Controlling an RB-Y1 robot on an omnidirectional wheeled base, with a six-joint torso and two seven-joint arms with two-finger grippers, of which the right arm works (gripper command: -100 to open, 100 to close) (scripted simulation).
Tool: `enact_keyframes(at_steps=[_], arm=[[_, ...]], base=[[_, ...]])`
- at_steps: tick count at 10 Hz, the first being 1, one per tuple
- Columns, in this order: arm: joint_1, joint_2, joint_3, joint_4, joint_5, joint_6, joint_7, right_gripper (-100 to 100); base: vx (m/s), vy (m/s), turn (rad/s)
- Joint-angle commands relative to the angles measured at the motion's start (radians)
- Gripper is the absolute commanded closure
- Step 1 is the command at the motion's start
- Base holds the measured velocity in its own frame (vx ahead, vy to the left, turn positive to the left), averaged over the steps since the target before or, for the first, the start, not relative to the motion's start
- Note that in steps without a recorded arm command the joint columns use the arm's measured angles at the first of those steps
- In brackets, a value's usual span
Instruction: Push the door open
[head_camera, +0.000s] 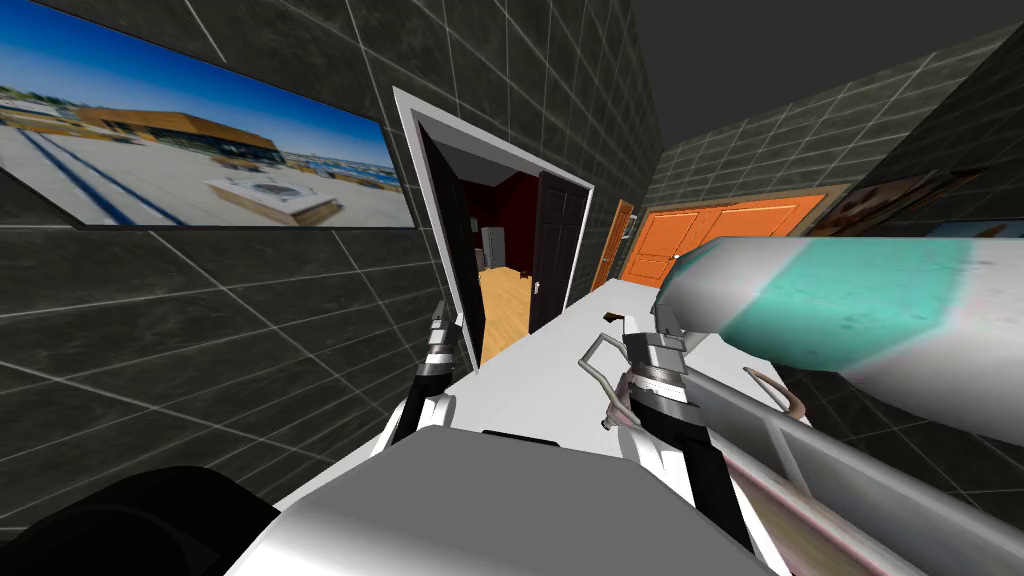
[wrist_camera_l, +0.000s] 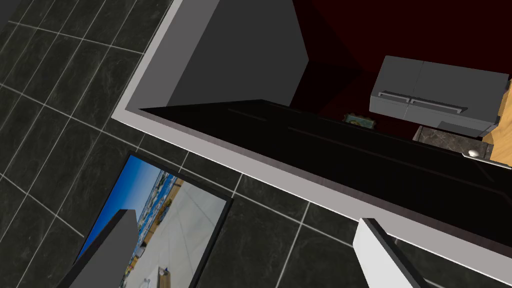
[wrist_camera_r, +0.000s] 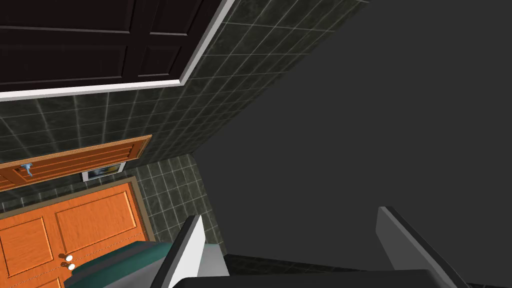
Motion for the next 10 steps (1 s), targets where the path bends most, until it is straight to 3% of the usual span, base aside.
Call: enact_keyframes(at_steps=[1, 10], arm=[[-0.012, -0.013, 0.003, 0.028, 0.005, -0.007, -0.005, -100], [-0.087, -0.067, 0.021, 0.215, 0.039, -0.054, -0.041, -100]], base=[[0.01, 0.072, 0.058], [0.128, -0.054, 0.036]])
